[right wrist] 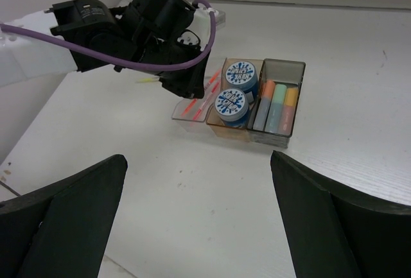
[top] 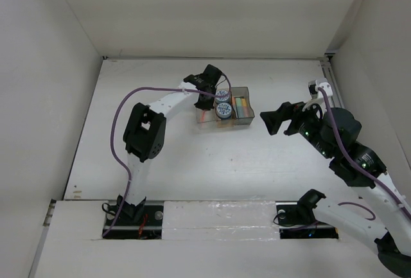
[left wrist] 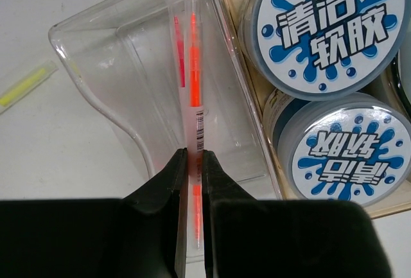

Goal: Sort the stationery into containers
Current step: Place the pen in the storage box.

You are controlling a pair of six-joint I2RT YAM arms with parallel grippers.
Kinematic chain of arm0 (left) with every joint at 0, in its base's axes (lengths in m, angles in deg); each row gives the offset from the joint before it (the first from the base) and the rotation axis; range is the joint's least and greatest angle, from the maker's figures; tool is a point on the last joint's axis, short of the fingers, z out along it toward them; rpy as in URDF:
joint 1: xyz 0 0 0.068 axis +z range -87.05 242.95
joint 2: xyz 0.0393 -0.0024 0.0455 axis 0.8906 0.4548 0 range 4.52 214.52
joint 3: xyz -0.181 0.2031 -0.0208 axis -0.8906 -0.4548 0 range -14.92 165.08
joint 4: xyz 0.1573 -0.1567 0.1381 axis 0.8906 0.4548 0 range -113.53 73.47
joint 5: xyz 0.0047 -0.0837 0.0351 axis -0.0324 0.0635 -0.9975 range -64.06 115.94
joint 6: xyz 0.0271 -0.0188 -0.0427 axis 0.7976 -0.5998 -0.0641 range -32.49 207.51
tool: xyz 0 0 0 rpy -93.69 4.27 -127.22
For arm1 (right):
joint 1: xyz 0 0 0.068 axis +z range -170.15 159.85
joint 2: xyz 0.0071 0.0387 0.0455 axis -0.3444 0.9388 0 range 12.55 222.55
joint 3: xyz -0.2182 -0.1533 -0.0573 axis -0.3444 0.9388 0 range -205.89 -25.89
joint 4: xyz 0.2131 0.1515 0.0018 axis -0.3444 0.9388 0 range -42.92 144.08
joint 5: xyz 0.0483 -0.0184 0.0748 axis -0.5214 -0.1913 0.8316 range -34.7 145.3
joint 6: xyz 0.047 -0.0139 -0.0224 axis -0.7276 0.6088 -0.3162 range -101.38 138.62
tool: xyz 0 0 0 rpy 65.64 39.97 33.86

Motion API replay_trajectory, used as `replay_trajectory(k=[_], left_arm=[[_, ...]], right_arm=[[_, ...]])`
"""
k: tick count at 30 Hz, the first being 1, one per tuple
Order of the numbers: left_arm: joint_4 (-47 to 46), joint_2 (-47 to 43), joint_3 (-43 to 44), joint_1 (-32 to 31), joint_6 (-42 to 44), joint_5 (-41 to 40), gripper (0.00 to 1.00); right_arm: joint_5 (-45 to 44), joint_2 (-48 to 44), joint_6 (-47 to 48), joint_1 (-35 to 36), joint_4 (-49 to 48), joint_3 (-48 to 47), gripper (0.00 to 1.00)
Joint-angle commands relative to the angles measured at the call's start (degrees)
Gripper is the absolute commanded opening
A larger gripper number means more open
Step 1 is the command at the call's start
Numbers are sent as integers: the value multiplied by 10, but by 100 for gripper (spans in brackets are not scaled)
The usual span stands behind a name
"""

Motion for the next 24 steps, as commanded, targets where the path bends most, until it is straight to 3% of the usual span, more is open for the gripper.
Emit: replay_trajectory(k=[1,9,15,19,22,24], left_arm=[[-2,0,27,-1,-8,-11,0],[3,0,52,22,-8,18,1],[-3,-11,37,22,-8,35,35],[-3,-17,37,22,-3,47,47],[-3,-38,37,22,-3,47,48],[-3,-55,37,22,-15,39,63]], right_arm=[[6,-7,4,-4,-26,-2,100],[11,-7,4,-4,-26,3,100],[17,-2,4,-4,-26,3,100],[17,-2,4,-4,-26,3,100],[17,-2,4,-4,-26,3,100],[17,-2,4,-4,-26,3,100]])
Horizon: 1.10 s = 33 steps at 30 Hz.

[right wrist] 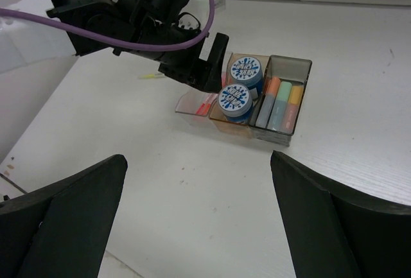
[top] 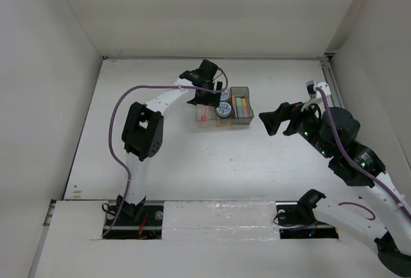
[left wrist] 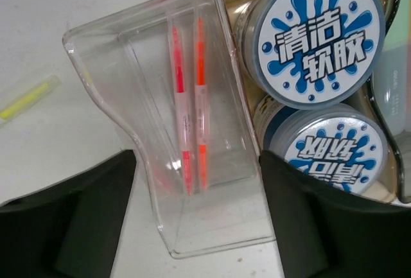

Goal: Sort the stationery into containers
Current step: Place the pen in the storage box, then pick up the pen from the center of the board.

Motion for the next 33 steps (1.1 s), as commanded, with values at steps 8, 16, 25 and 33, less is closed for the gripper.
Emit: replay_trajectory(k=[8,16,25,33], left_arm=[[8,-172,-25,80,-133,-96,100],[-4,-226,-114,187,-269,-96,100],[19,-189,-150,227,-534,-75,100],[17,-111,-143,227,-656,-35,96]], right_arm=[[11,2,4,-4,-31,2,100],[22,2,4,-4,-37,8,100],[52,2,-6,-4,-48,24,100],[82,-4,-11,-4,-48,30,100]])
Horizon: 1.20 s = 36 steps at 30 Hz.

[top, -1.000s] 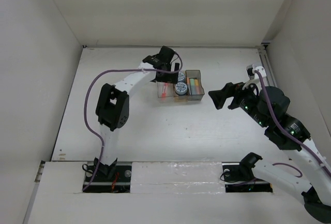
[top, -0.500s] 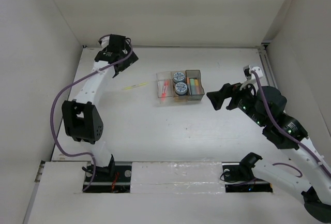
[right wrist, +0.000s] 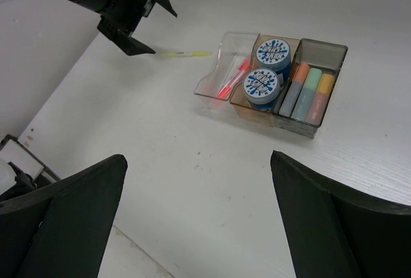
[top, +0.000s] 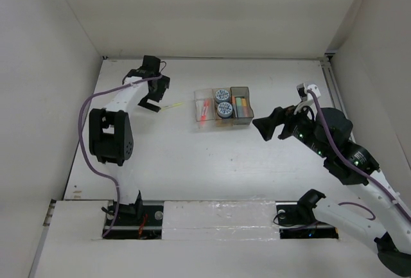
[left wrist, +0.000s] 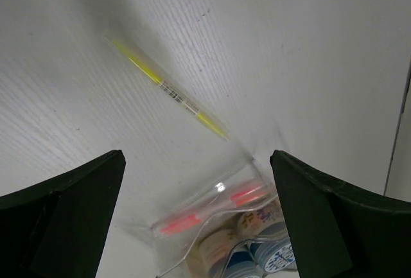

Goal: Sort the stationery into containers
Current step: Pick up the pen from the center of the board.

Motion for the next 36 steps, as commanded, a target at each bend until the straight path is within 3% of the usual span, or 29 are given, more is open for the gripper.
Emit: replay_trajectory(k=[1,6,8,12,15,18,28,29,30,36], left_arm=[[22,46,26,-1,-84,13,95],[58,102,64,-1,-107,38,93],[63,109,64,-1,-120,20,84],[75,121,64,-1,-131,13,75],[75,128,64,-1,-137,13,74],[97,149,70,-1,-137,13,60],[150,202,116,-1,-137,7,57],[150,209,116,-1,-137,2,49],[150,209,121,-1,-137,2,46],[158,237,121,4,-132,7,42]], right_arm=[[27,-13,-7,-4,-33,1,100],[27,-23,-12,-4,-33,6,100],[27,-28,-12,-4,-27,6,100],[33,-34,-12,-4,-27,12,100],[19,-39,-12,-4,-27,17,100],[6,-60,-24,-4,-34,29,100],[6,-73,-24,-4,-28,24,100],[6,-73,-24,-4,-28,24,100],[6,-73,-24,-4,-28,24,100],[11,-79,-24,-4,-28,24,100]])
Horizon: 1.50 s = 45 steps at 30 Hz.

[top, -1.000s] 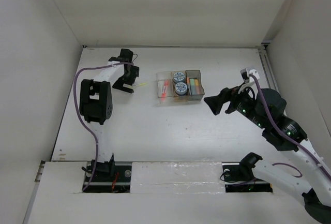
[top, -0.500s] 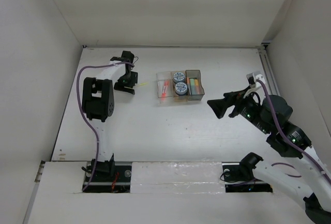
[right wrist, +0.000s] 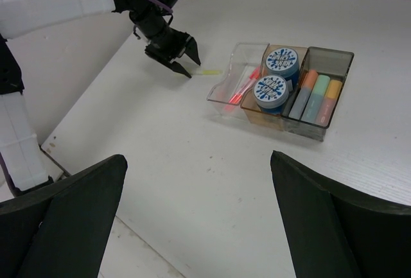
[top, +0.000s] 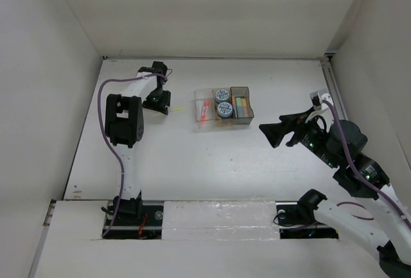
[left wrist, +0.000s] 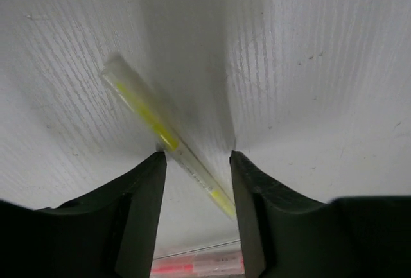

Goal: Sort the stationery into containers
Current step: Pick up the pen from the center of the board, then place the pen in the storage box.

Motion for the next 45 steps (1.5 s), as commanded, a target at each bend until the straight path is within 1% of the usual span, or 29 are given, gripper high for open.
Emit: replay_trajectory(k=[1,5,6,9,12,13,15,16,17,18,19,20,21,22,23,26,27,29,30,32,33,34,35,36,38,39,41,42,45], left_arm=[[26,48,-1,3,-5,-20,38],[31,48,-1,3,1,-20,21],[31,53,4,3,14,-15,17],[20,58,9,3,33,-10,0],[-11,58,-5,3,70,8,0],[-37,52,-10,3,79,14,0],[-77,28,-29,3,108,14,0],[-101,0,-29,3,118,14,0],[-116,-16,-29,3,129,-10,0],[-129,-33,-24,3,170,-25,0],[-130,-50,-2,-6,187,-47,0],[-130,-80,13,-11,205,-95,0],[-130,-95,27,-18,223,-113,0],[-123,-108,52,-18,256,-126,0],[-136,-132,59,-18,280,-132,0],[-170,-163,72,-18,355,-117,0],[-239,-188,62,-18,435,-66,0],[-304,-205,30,-18,498,25,0],[-329,-205,29,-23,526,116,0],[-300,-179,70,-23,573,182,0],[-283,-163,110,-23,589,220,0],[-244,-135,128,-32,603,275,0],[-231,-123,140,-38,642,298,0],[-223,-117,145,-48,663,309,0],[-209,-117,145,-87,706,292,0],[-209,-117,138,-101,744,280,0],[-203,-110,133,-122,767,262,0],[-203,-110,128,-128,772,267,0],[-197,-86,123,-128,791,267,0]], right_arm=[[-2,-9,-3,-4,-25,-8,100],[-2,-15,-3,-4,-25,-8,100],[-2,-15,-3,-4,-25,-8,100],[-2,-20,-3,-4,-20,-14,100],[-2,-25,2,-4,-20,-19,100],[-2,-25,3,-4,-14,-19,100],[-7,-31,3,-4,-8,-19,100],[-7,-31,3,-4,-8,-19,100],[-7,-36,3,-4,-2,-19,100],[-7,-36,3,-4,-2,-19,100],[-7,-36,3,-4,-2,-19,100],[-7,-36,3,-4,4,-19,100],[-7,-36,3,-4,4,-24,100],[-7,-36,3,-4,4,-24,100],[-7,-36,3,-4,4,-24,100],[-7,-36,-4,-4,4,-24,100],[-7,-36,-10,-4,-1,-24,100],[-12,-31,-10,-4,-1,-18,100],[-12,-24,-15,-4,-1,-18,100],[-23,-19,-15,-4,-1,-18,100],[-23,-14,-15,-4,-1,-18,100],[-28,-14,-15,-4,-1,-23,100],[-34,-14,-15,-4,-1,-24,100],[-34,-14,-15,-4,-1,-30,100],[-46,-14,-15,-4,-1,-30,100],[-46,-8,-15,-4,-1,-36,100],[-52,-1,-15,-4,-1,-36,100],[-52,-1,-15,-4,4,-36,100],[-52,5,-15,-4,4,-36,100]])
